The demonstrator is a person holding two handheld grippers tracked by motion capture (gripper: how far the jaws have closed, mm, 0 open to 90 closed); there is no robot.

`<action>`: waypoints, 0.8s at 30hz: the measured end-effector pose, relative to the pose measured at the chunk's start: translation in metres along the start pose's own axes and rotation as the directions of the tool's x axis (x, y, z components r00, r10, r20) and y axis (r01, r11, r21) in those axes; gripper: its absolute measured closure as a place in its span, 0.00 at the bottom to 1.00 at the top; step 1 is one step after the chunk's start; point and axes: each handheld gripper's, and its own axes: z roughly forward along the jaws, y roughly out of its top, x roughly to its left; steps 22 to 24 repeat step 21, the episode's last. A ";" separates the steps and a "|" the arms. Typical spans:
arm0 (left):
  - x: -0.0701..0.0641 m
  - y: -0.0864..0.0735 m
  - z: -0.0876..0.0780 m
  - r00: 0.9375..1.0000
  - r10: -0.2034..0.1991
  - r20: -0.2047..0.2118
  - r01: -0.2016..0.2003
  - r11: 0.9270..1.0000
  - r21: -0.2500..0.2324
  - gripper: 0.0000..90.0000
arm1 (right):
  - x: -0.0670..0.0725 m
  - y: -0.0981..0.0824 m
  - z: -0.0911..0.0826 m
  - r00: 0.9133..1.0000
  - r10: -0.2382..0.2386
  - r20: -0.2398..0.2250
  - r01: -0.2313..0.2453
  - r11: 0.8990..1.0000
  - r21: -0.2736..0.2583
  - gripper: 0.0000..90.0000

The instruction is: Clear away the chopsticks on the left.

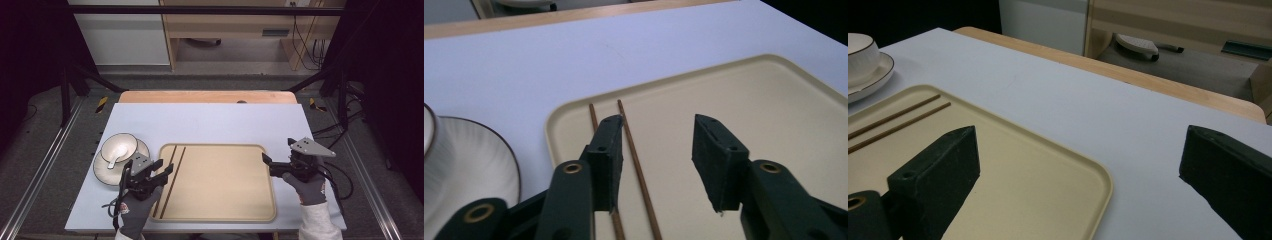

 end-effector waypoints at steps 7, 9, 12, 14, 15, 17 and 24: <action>0.025 -0.002 -0.018 0.999 0.030 0.018 -0.030 0.999 -0.024 0.44 | -0.004 0.000 -0.003 1.000 0.005 0.003 -0.005 1.000 -0.009 0.03; 0.031 -0.004 -0.021 1.000 0.026 0.017 -0.026 0.999 -0.032 0.42 | -0.004 0.000 -0.003 1.000 0.007 0.005 -0.007 1.000 -0.006 0.03; 0.038 -0.007 -0.024 0.999 0.036 0.011 -0.035 0.999 -0.033 0.40 | -0.004 -0.002 -0.001 1.000 0.011 0.005 -0.011 1.000 -0.004 0.03; 0.042 -0.010 -0.025 0.999 0.040 0.004 -0.039 0.999 -0.033 0.38 | -0.004 -0.002 0.000 1.000 0.007 0.002 -0.007 1.000 0.003 0.03; 0.045 -0.012 -0.026 0.999 0.040 0.003 -0.040 0.999 -0.033 0.37 | -0.004 -0.003 0.001 1.000 0.008 0.002 -0.008 1.000 0.004 0.03; 0.049 -0.015 -0.027 0.999 0.034 0.001 -0.034 0.999 -0.032 0.36 | -0.004 -0.003 0.002 1.000 0.007 0.000 -0.007 1.000 0.007 0.03; 0.054 -0.018 -0.029 0.999 0.032 -0.005 -0.032 0.999 -0.029 0.35 | -0.005 -0.005 0.003 1.000 0.010 0.002 -0.010 1.000 0.013 0.03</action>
